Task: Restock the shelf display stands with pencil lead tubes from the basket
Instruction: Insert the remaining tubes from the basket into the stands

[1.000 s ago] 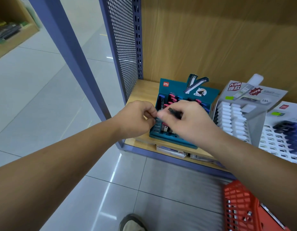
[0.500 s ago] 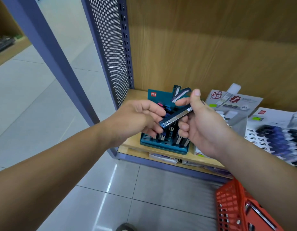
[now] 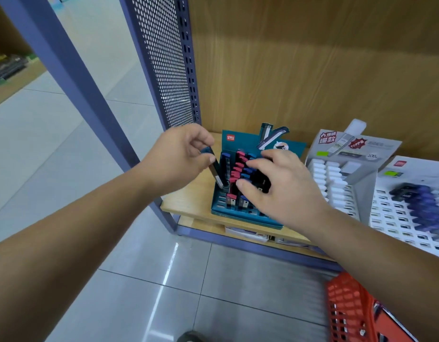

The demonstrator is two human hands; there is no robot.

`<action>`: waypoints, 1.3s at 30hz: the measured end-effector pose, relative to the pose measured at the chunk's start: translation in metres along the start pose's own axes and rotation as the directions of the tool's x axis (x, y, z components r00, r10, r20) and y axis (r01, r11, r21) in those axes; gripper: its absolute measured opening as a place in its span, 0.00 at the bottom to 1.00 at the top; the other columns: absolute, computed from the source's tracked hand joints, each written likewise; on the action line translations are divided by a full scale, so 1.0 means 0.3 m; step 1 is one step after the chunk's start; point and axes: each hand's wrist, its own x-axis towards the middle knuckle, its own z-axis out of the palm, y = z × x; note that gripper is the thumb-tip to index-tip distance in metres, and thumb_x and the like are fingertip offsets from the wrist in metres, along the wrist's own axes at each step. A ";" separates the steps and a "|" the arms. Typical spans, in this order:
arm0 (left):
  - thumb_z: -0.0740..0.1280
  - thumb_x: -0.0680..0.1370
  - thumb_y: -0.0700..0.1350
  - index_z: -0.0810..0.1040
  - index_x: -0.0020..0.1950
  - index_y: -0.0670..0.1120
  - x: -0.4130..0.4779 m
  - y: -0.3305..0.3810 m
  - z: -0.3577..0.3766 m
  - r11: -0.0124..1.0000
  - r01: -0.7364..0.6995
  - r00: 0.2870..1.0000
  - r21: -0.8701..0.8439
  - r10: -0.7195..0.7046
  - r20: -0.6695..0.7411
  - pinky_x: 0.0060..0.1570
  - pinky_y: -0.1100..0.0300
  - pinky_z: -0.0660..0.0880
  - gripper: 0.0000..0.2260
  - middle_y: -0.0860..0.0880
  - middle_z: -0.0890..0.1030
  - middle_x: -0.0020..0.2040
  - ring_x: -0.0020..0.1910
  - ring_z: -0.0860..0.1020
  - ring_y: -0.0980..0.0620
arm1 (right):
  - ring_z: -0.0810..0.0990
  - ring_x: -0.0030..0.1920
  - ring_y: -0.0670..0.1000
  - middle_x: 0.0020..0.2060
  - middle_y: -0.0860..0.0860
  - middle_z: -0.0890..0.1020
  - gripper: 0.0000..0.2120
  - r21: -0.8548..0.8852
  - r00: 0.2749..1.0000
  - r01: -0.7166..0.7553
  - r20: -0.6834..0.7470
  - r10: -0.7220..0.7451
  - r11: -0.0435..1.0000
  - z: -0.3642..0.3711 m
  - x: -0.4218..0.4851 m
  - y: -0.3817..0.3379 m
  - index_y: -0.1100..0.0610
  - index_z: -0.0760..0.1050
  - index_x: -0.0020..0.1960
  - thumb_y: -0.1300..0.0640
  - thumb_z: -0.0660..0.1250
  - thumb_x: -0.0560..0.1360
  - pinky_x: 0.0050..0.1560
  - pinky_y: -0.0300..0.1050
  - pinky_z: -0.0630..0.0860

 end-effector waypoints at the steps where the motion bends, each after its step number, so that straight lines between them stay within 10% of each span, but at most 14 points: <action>1: 0.75 0.77 0.43 0.80 0.55 0.53 0.007 -0.009 0.021 0.999 -0.019 1.000 0.029 0.020 -0.020 0.45 0.61 0.82 0.09 0.52 0.82 0.45 0.41 0.82 0.56 | 0.75 0.66 0.61 0.61 0.57 0.80 0.25 -0.045 1.000 0.030 0.000 -0.030 0.999 0.017 -0.003 0.008 0.52 0.83 0.64 0.37 0.64 0.77 0.67 0.63 0.72; 16: 0.71 0.80 0.39 0.86 0.53 0.49 0.105 -0.080 0.136 0.985 -0.153 0.988 0.076 0.152 0.014 0.38 0.75 0.73 0.07 0.57 0.84 0.42 0.42 0.81 0.64 | 0.68 0.74 0.58 0.73 0.53 0.74 0.28 -0.116 0.994 0.065 0.097 -0.054 0.991 0.038 -0.031 0.046 0.48 0.74 0.75 0.36 0.55 0.82 0.73 0.60 0.68; 25: 0.71 0.79 0.38 0.85 0.53 0.48 0.111 -0.096 0.114 0.917 -0.312 0.950 0.250 0.300 0.085 0.50 0.52 0.81 0.07 0.54 0.85 0.44 0.44 0.83 0.55 | 0.69 0.73 0.58 0.71 0.53 0.75 0.28 -0.109 0.994 0.062 0.099 -0.051 0.992 0.038 -0.023 0.045 0.47 0.76 0.73 0.35 0.55 0.81 0.71 0.61 0.70; 39: 0.71 0.80 0.40 0.85 0.55 0.48 0.141 -0.103 0.143 0.876 -0.364 0.931 0.316 0.334 0.147 0.50 0.51 0.80 0.07 0.52 0.85 0.48 0.46 0.81 0.53 | 0.66 0.74 0.55 0.73 0.51 0.73 0.37 -0.119 0.986 0.023 0.164 -0.003 0.993 0.009 -0.007 0.035 0.51 0.72 0.76 0.30 0.50 0.78 0.73 0.59 0.68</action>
